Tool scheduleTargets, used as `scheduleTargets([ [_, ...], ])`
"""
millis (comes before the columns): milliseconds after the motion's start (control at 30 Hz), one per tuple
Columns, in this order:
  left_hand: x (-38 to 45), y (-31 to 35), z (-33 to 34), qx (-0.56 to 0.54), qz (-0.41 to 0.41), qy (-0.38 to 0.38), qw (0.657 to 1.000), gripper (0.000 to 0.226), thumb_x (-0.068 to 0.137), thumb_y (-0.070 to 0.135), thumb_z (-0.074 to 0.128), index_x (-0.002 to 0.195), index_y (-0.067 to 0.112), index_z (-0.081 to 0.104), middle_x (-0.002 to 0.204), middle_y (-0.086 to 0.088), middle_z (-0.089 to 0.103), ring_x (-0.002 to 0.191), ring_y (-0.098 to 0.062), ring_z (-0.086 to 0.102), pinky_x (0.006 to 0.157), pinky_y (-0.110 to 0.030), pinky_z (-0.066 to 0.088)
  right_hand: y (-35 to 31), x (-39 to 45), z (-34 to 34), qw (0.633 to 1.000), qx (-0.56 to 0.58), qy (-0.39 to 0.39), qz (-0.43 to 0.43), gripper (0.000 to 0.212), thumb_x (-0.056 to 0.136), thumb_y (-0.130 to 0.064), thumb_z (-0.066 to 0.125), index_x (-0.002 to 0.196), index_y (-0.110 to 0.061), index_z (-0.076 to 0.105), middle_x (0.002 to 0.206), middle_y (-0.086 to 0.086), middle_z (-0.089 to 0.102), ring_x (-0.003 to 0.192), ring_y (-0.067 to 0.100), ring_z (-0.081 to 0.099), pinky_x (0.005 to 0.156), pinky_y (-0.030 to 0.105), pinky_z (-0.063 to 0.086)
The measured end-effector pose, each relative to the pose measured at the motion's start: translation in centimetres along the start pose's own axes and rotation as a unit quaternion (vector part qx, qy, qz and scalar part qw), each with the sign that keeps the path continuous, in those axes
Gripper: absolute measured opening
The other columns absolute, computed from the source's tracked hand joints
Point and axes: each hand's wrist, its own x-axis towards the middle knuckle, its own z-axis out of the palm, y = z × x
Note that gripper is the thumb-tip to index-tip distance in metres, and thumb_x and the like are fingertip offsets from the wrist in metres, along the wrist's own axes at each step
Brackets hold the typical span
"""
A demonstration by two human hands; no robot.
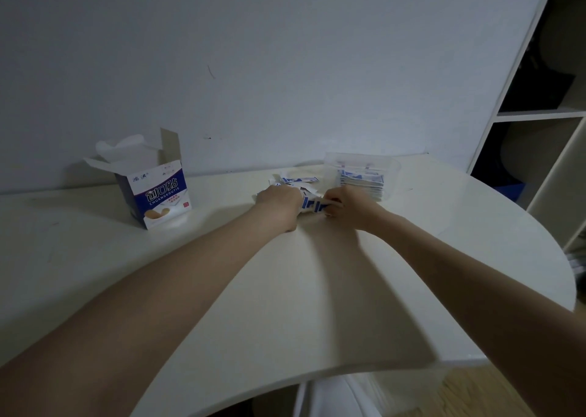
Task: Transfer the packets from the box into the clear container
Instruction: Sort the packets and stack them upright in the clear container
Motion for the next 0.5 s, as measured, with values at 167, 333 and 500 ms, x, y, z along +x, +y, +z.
scheduleTargets([
  [167, 0.0, -1.2, -0.2, -0.031, -0.009, 0.025, 0.999, 0.027, 0.087, 0.013, 0.053, 0.111, 0.001, 0.056, 0.120, -0.016, 0.056, 0.110, -0.033, 0.055, 0.078, -0.031, 0.042, -0.1, 0.1, -0.4, 0.999, 0.047, -0.003, 0.008, 0.012, 0.086, -0.004, 0.054, 0.094, 0.000, 0.063, 0.084, 0.011, 0.063, 0.076, 0.018, 0.050, 0.054, 0.016, 0.032],
  [333, 0.5, -3.9, -0.3, -0.252, -0.062, 0.024, 0.965, 0.026, 0.083, 0.018, 0.056, 0.058, 0.012, 0.061, 0.058, -0.004, 0.060, 0.066, -0.027, 0.061, 0.068, -0.029, 0.052, -1.0, 0.3, -0.6, 0.987, 0.157, 0.029, 0.023, 0.029, 0.089, -0.011, 0.056, 0.062, -0.019, 0.050, 0.064, -0.004, 0.053, 0.060, 0.014, 0.046, 0.048, 0.017, 0.033],
  [500, 1.2, -5.7, -1.1, -0.501, -0.067, -0.015, 0.863, 0.011, 0.084, 0.008, 0.063, 0.074, 0.009, 0.065, 0.072, -0.010, 0.060, 0.062, -0.013, 0.060, 0.067, -0.022, 0.057, -2.7, 1.0, -1.1, 0.927, 0.374, 0.000, 0.045, 0.014, 0.089, -0.008, 0.056, 0.076, -0.010, 0.060, 0.083, 0.010, 0.061, 0.076, 0.020, 0.056, 0.064, 0.026, 0.042],
])
